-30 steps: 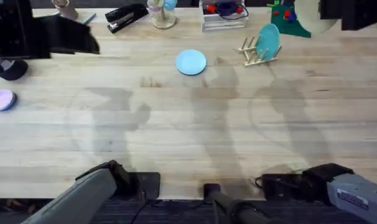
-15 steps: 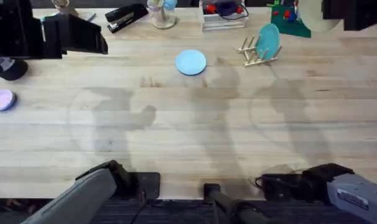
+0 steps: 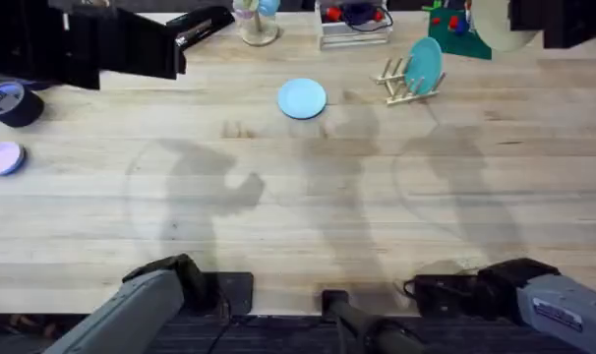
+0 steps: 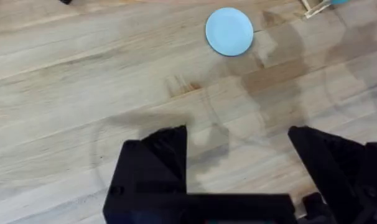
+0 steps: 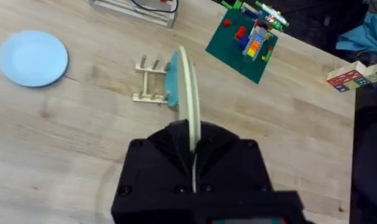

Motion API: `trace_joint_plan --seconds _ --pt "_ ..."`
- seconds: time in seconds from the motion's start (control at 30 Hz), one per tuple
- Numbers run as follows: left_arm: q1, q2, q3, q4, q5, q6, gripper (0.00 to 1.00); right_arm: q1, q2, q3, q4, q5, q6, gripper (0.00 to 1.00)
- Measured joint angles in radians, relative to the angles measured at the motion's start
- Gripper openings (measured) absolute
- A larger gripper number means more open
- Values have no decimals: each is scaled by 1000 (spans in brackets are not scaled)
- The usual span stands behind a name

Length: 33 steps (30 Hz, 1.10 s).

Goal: Pick up the plates from the table one by one and place each into a slot on the dish rack.

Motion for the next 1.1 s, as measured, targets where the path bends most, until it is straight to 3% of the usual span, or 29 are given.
trace_joint_plan --seconds 1.1 --pt "0 0 0 0 0 0 995 0 21 0 13 0 5 29"
